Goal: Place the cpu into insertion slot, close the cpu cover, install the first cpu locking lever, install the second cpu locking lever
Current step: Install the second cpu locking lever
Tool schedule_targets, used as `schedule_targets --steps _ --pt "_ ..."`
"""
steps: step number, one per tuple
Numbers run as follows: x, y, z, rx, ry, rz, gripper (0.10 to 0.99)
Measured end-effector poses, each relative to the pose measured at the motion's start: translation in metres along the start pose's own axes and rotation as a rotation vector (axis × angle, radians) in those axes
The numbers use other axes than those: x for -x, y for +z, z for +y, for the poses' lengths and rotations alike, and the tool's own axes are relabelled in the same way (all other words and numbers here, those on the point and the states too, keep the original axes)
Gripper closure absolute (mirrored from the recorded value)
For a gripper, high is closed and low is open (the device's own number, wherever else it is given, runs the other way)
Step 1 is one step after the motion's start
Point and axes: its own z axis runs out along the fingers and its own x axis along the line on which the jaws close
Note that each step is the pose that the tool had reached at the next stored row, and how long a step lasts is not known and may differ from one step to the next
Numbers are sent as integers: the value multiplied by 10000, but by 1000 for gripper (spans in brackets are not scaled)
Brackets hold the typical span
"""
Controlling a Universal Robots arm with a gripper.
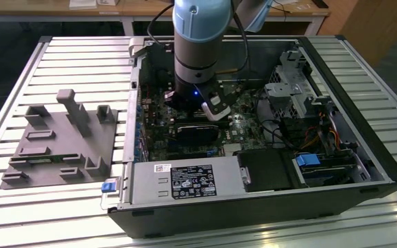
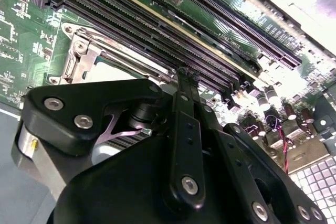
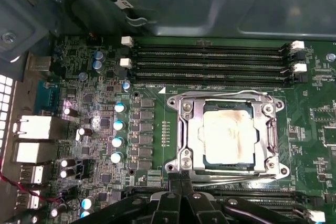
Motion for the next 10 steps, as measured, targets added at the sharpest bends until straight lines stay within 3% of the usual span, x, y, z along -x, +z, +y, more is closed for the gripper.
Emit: schedule_targets --steps 10 --pt "-12 46 -10 198 -3 -1 980"
